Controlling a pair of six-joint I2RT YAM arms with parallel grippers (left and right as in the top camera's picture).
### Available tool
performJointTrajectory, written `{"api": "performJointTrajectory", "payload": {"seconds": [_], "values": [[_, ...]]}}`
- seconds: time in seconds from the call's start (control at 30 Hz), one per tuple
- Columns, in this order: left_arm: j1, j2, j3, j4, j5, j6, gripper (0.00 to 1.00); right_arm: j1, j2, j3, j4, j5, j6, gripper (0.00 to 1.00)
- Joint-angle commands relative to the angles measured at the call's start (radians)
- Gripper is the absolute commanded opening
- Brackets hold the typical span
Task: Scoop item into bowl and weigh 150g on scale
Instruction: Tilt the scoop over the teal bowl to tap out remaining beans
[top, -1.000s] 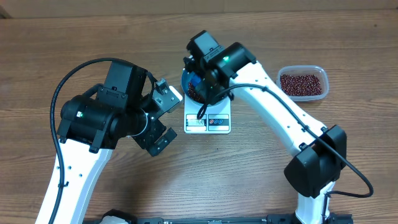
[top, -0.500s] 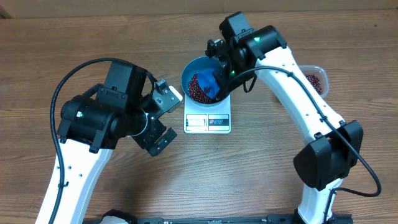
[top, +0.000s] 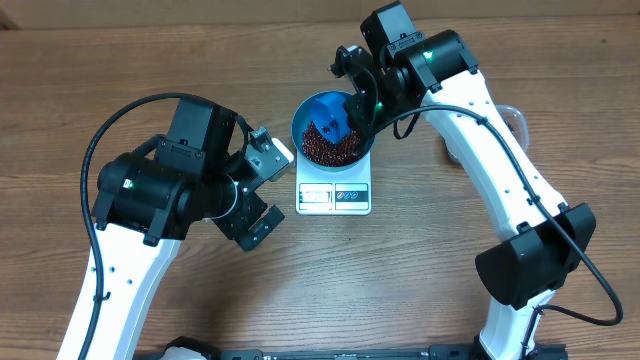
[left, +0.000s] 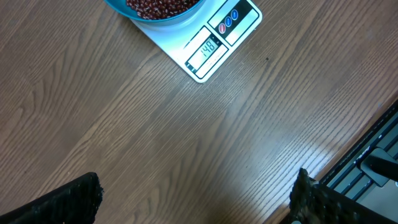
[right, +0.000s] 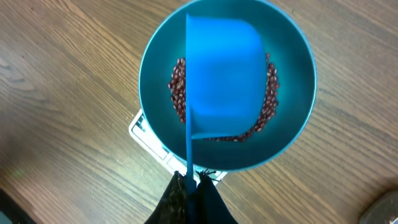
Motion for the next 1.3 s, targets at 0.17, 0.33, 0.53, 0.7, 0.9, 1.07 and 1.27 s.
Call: {"api": "performJointTrajectory", "payload": {"seconds": [0.17,0.33,0.53,0.7,0.9,1.07,1.27], "values": [[-0.002,-0.011,0.021,0.001,-0.002,0.0,0.99,-0.001,-0.08,0.03,0.001,0.103,0.004,0.04],[-0.002,-0.011,0.021,0.001,-0.002,0.0,1.0,-0.001,-0.106,0.03,0.002,0.15,0.004,0.04],[-0.002,-0.011,0.021,0.001,-0.002,0.0,1.0,0.001,-0.098,0.02,0.013,0.215,0.004,0.04],[-0.002,-0.011,0.021,0.001,-0.002,0.0,1.0,0.023,-0.112,0.038,0.016,0.25,0.049,0.04],[-0.002,-0.011,0.021,0.001,-0.002,0.0,0.99,0.043,-0.117,0.03,0.011,0.257,0.053,0.04],[-0.002,-0.011,0.021,0.001,-0.002,0.0,1.0,0.087,-0.122,0.021,0.012,0.28,0.052,0.04],[-0.002,-0.011,0.021,0.001,-0.002,0.0,1.0,0.121,-0.136,0.032,0.002,0.342,0.075,0.04]]}}
